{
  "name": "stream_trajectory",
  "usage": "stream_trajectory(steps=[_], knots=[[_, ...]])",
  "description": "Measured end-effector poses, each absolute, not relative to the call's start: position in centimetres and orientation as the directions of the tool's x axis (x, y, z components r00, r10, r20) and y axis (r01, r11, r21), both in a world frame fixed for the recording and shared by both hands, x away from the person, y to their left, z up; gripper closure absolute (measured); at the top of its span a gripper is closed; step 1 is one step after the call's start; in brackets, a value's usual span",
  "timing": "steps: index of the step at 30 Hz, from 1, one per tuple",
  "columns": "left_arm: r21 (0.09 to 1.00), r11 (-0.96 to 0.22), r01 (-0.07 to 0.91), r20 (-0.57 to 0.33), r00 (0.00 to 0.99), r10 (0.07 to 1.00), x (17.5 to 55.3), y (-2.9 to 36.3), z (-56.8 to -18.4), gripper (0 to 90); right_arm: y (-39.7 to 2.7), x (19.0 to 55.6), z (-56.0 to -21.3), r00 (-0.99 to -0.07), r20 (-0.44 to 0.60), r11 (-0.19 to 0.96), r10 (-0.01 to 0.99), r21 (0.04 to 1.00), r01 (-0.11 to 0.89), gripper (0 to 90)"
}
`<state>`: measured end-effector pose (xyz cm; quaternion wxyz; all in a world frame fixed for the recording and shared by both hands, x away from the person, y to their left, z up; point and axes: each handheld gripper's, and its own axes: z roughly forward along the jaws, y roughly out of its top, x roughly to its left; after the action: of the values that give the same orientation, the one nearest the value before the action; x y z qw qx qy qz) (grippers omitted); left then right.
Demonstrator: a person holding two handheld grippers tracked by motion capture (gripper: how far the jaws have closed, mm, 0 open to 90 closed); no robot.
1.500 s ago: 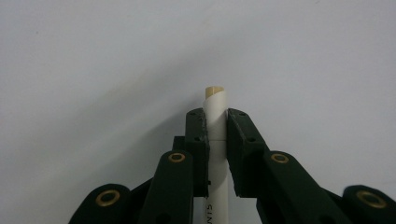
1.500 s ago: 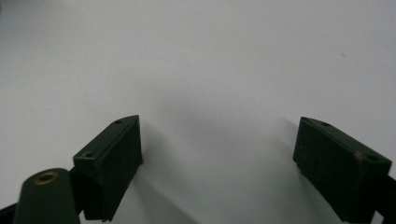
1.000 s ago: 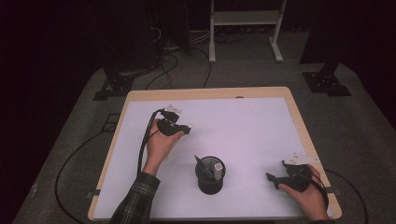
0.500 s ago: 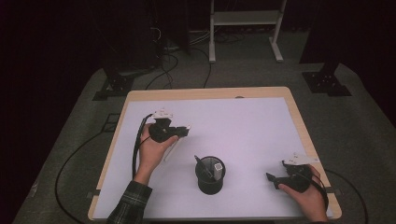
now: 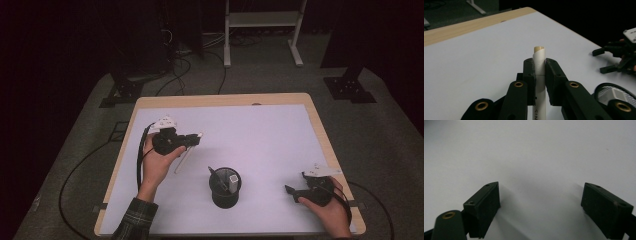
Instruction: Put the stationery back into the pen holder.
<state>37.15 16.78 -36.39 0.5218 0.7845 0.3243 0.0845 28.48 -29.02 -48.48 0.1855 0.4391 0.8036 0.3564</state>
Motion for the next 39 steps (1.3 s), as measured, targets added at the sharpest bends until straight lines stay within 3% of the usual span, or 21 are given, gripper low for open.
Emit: stream_trajectory(steps=[39], knots=[[0.951,-0.175,0.257,-0.176,0.909,0.377,31.7,12.8,-31.3,78.8,-29.0,28.5,-48.5,-0.546,0.015,0.360,0.838,0.736,0.573,14.3]])
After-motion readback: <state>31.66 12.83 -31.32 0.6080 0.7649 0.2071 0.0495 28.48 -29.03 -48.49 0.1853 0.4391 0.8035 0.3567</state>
